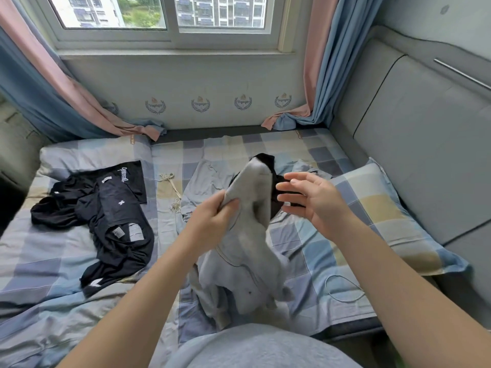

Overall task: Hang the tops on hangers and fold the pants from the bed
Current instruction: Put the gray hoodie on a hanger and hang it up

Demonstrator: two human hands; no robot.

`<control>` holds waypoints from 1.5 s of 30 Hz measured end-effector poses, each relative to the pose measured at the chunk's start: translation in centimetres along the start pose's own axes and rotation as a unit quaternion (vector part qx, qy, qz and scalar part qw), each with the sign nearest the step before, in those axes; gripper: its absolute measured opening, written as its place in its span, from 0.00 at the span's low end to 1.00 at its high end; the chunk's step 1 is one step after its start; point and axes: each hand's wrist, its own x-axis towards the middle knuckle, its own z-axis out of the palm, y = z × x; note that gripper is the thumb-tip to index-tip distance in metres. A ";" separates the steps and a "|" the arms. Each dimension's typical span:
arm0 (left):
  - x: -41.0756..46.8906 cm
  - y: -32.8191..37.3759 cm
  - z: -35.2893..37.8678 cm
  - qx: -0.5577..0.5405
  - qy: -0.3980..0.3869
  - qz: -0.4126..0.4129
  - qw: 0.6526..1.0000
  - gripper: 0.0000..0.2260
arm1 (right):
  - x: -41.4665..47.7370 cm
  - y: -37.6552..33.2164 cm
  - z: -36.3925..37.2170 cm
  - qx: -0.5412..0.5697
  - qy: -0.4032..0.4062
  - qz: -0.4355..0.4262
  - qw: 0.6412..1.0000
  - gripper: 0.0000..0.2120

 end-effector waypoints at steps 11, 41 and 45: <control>0.5 5.6 -1.9 -0.159 0.011 0.035 0.987 0.19 | -2.6 6.4 4.2 -0.185 -0.162 -0.037 0.969 0.26; 1.7 -2.0 -2.7 -0.135 0.115 -0.195 0.964 0.17 | -0.5 3.2 -2.6 -0.083 -0.014 0.009 0.996 0.10; 0.5 -1.4 -0.9 0.009 0.241 -0.084 0.967 0.13 | -0.4 2.2 -1.2 -0.035 0.036 0.022 0.998 0.10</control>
